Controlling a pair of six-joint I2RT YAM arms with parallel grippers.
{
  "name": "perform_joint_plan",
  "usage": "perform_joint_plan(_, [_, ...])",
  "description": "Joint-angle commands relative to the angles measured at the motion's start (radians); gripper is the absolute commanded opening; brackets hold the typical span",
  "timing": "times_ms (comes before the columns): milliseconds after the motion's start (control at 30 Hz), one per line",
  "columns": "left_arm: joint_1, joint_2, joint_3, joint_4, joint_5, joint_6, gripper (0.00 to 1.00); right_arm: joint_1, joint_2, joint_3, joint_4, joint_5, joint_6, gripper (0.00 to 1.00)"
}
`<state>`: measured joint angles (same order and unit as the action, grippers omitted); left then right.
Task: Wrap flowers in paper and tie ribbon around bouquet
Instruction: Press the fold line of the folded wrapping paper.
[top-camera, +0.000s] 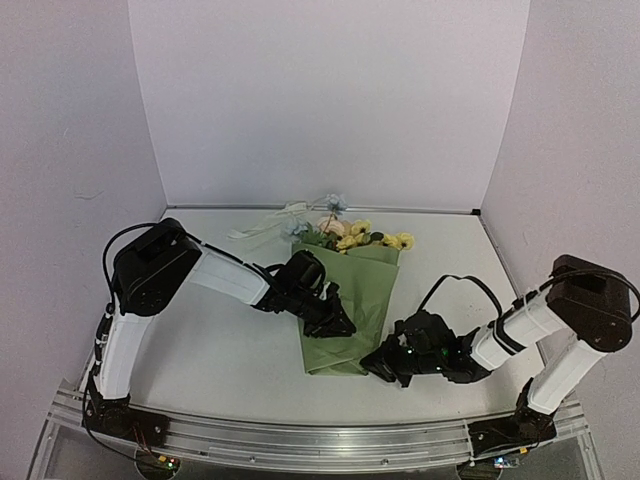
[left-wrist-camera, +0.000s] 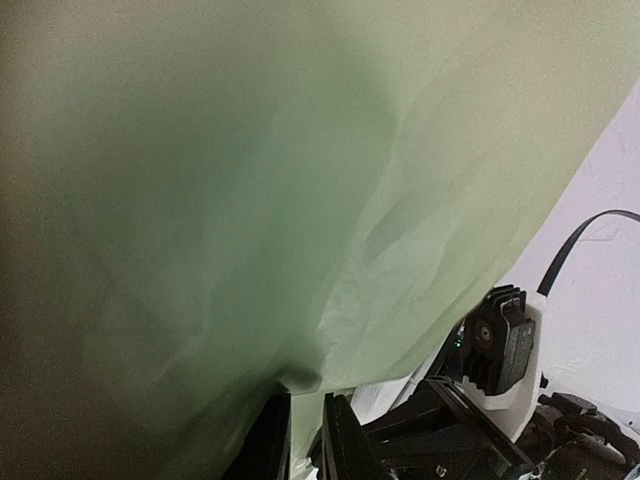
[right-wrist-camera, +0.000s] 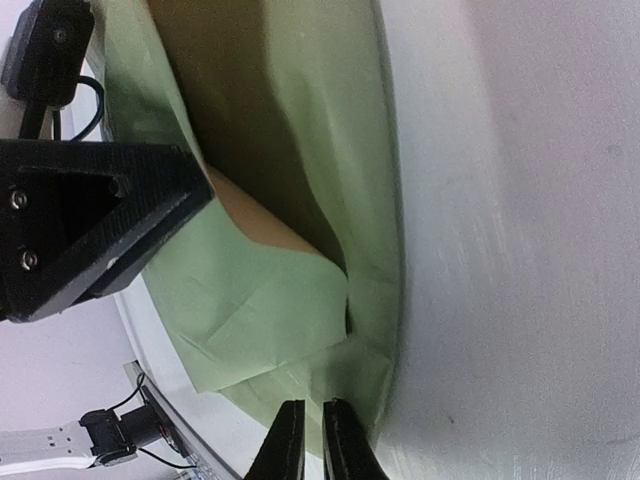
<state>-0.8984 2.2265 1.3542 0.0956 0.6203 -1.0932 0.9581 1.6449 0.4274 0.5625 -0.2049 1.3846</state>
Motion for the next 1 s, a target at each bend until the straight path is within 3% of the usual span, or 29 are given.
perform_joint_plan(0, [0.005, 0.023, -0.007, -0.048, -0.059, 0.000, 0.13, 0.040, 0.004, -0.094, 0.015, 0.008, 0.066, 0.10])
perform_joint_plan(267, [0.004, 0.014, -0.011, -0.067, -0.054, 0.026, 0.14, 0.051, -0.016, -0.186, 0.138, 0.009, 0.102, 0.10])
perform_joint_plan(433, [0.004, 0.005, 0.003, -0.088, -0.049, 0.060, 0.14, 0.049, -0.138, -0.178, 0.127, 0.003, 0.089, 0.11])
perform_joint_plan(667, [-0.003, -0.060, 0.026, -0.116, -0.043, 0.140, 0.26, -0.001, -0.333, 0.030, -0.230, 0.029, -0.092, 0.16])
perform_joint_plan(967, [-0.029, -0.091, 0.087, -0.134, 0.029, 0.201, 0.24, -0.217, -0.280, 0.166, -0.310, -0.130, -0.215, 0.17])
